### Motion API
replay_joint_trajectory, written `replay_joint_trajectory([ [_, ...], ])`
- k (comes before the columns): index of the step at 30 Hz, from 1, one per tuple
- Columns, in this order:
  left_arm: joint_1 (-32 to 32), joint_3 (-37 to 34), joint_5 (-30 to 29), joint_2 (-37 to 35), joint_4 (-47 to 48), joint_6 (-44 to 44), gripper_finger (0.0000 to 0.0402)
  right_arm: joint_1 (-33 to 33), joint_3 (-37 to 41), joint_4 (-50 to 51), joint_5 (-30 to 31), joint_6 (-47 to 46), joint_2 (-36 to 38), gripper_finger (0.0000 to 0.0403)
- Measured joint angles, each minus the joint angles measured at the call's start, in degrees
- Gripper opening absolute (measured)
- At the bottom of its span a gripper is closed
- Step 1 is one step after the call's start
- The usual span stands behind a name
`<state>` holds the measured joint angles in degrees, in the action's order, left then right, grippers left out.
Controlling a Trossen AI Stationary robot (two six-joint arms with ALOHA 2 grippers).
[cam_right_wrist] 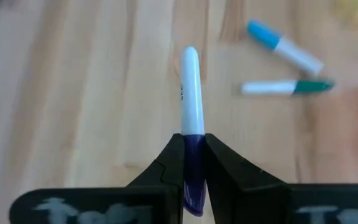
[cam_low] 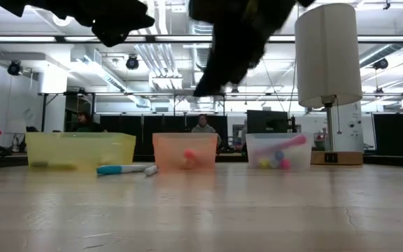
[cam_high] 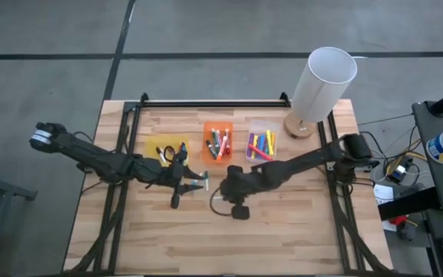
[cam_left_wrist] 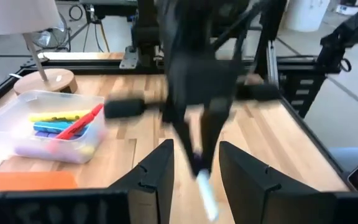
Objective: Pick & Place Markers
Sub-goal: Put the small dark purple marker into the yellow bin
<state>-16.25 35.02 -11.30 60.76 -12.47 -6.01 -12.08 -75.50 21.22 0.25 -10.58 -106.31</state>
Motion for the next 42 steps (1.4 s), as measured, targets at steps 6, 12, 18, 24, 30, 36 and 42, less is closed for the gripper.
replay_joint_trajectory([
  [6,0.02,-0.32,-0.01,1.03,-0.85,0.4,0.0122,-1.7,-0.11,-0.34,8.42,-0.01,6.31,0.0033],
  [12,0.02,-0.32,-0.03,1.04,-2.31,0.89,0.0122,-1.77,-0.11,-1.74,12.26,1.22,9.66,0.0033],
  [18,0.02,-0.52,-0.08,1.15,-2.06,0.95,0.0122,-1.94,-0.13,-8.38,15.1,5.41,11.33,0.0033],
  [24,0.02,-0.54,-0.1,1.15,-2.67,1.39,0.0122,-1.79,-0.14,-13.26,16.33,7.65,11.13,0.0033],
  [30,0.02,-0.54,-0.1,1.17,-5.86,1.41,0.0122,-1.79,-0.04,-13.01,16.24,6.24,10.43,0.0033],
  [36,0.02,-0.54,-0.12,1.17,-7.11,1.17,0.0122,-1.79,0.04,-12.46,16.22,6.08,9.3,0.0033],
  [42,0.02,-0.54,-0.12,1.25,-7.3,1.1,0.0121,-1.79,0.04,-13.04,16.24,6.04,8.88,0.0033],
])
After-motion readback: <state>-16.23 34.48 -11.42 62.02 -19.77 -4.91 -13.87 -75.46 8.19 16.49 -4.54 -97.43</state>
